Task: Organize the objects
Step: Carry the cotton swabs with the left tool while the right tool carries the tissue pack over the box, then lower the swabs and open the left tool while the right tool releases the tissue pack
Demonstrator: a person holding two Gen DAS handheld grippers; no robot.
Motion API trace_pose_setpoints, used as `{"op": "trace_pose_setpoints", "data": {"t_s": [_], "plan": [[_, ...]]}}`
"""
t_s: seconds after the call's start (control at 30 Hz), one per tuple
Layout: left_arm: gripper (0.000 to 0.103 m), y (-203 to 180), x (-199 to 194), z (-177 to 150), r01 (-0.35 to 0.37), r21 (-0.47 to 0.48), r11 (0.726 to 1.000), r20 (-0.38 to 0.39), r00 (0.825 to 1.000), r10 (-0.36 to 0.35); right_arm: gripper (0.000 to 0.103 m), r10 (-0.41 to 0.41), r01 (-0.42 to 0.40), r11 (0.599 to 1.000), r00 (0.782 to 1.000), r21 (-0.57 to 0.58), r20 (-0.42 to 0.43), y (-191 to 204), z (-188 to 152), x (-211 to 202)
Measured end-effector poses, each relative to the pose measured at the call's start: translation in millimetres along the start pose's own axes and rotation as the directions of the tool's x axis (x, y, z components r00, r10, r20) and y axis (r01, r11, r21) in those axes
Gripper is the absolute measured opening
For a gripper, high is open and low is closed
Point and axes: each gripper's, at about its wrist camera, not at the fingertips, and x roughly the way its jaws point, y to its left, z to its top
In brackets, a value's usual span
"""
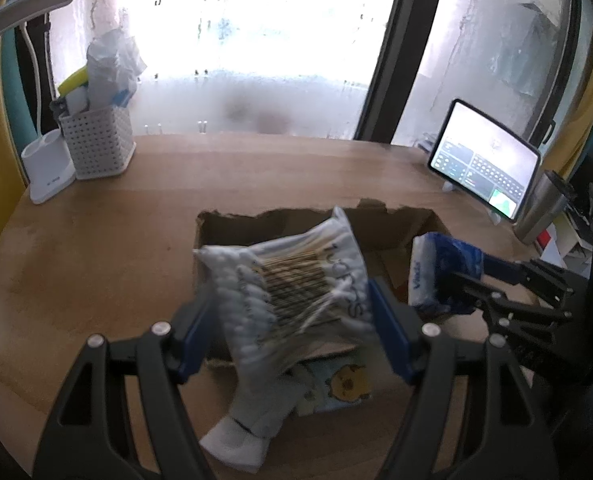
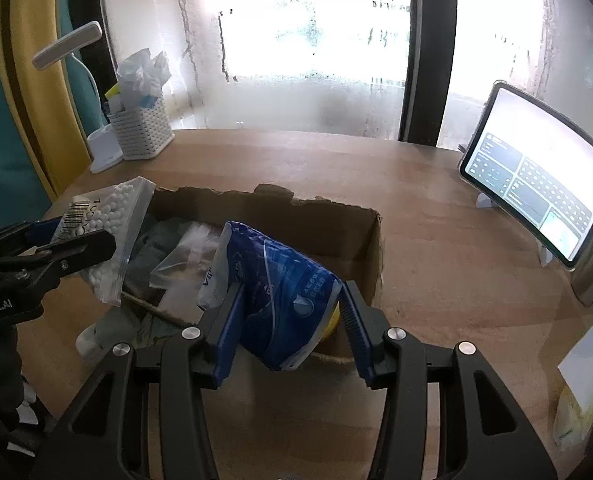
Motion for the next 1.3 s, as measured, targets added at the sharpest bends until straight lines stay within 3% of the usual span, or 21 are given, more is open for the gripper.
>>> {"op": "trace_pose_setpoints", "data": {"t_s": [0.6,1.13,1.23,1.3], "plan": [[0.073,1.5,41.0,24.6,0.021,0.004,1.0,-0.023,1.0,-0.021,0.051,0.004,-0.004,1.0,1.0,-0.03,-0.01,-11.2,33.1,34.5],[0.073,-2.0,70.4,22.8,0.02,0.0,1.0,-0.077,0.997,-0.02,0.051,0.037,-0.047,0.994,0.995,-0.103,-0.091,-18.8,38.6,72.3],[0.073,-1.2,71.5,23.5,0.013,-0.001,1.0,-0.079,0.997,-0.013,0.053,0.037,-0.046,0.995,0.994,-0.09,-0.101,-19.8,35.7,76.6],[0.073,0.0,71.7,24.0,0.008,-0.002,1.0,-0.079,0.997,-0.008,0.06,0.045,-0.052,0.996,0.994,-0.075,-0.099,-22.3,34.1,77.1]]}}
